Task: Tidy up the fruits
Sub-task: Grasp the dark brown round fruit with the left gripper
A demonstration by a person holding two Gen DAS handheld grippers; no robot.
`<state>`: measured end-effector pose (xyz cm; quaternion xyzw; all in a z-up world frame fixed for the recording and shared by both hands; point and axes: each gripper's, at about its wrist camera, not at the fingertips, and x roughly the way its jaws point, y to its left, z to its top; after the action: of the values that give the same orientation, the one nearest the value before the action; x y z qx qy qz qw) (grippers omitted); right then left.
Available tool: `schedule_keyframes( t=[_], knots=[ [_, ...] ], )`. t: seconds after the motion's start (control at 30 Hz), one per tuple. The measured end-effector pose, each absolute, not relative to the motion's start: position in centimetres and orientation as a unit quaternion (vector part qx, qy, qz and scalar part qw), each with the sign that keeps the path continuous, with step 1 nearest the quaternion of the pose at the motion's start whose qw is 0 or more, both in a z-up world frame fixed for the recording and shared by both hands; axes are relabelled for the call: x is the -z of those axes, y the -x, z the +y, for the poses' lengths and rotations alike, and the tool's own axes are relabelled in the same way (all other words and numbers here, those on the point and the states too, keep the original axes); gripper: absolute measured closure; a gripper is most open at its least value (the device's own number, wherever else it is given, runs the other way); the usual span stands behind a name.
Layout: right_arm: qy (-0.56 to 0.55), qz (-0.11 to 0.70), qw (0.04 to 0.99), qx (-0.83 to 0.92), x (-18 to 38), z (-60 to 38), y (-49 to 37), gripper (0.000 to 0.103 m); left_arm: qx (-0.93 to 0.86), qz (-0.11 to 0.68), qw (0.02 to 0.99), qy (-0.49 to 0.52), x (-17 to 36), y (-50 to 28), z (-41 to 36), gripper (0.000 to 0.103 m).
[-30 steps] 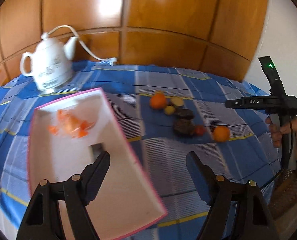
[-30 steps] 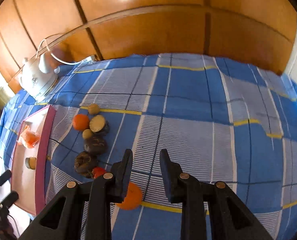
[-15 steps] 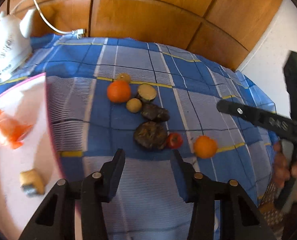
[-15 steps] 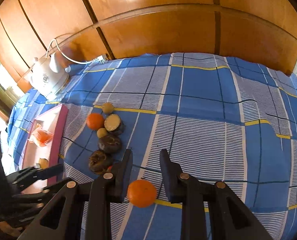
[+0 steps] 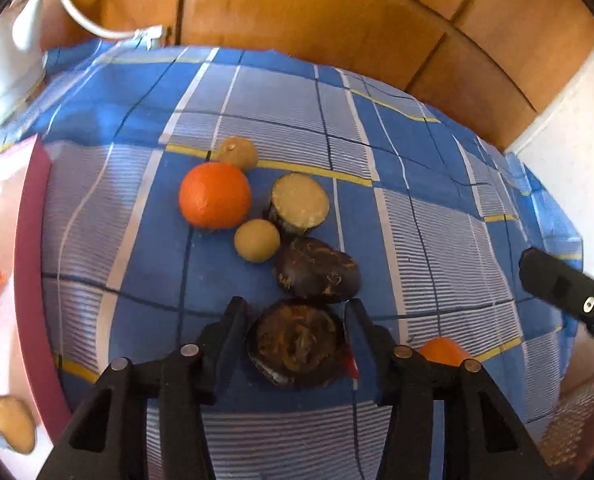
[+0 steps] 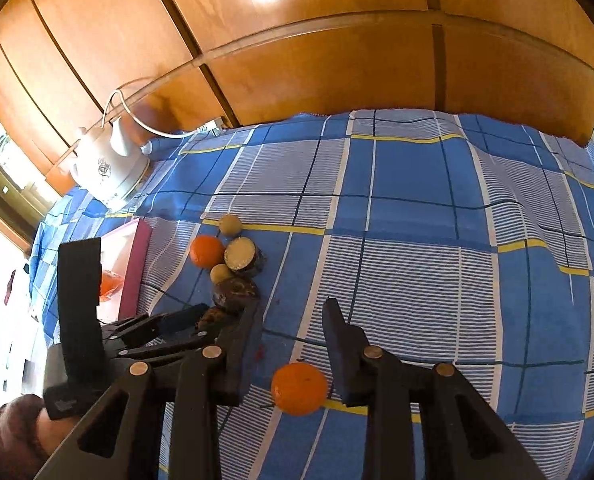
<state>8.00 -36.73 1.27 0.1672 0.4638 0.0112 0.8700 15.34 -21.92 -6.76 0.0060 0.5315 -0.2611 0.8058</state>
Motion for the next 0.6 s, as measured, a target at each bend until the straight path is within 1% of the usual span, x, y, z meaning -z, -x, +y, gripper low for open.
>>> schedule_keyframes(
  t=[0.17,0.6],
  knots=[
    [-0.162,0.466,0.870,-0.005,-1.2,-36.8,-8.0,0.072,0.278,0.518,0.809,-0.020,6.5,-13.9,-21.0,0.054],
    [-0.182,0.496,0.849,-0.023,0.6,-36.8,-8.4,0.072,0.308,0.462,0.829,-0.059,4.8,-6.4,-18.0,0.055]
  ],
)
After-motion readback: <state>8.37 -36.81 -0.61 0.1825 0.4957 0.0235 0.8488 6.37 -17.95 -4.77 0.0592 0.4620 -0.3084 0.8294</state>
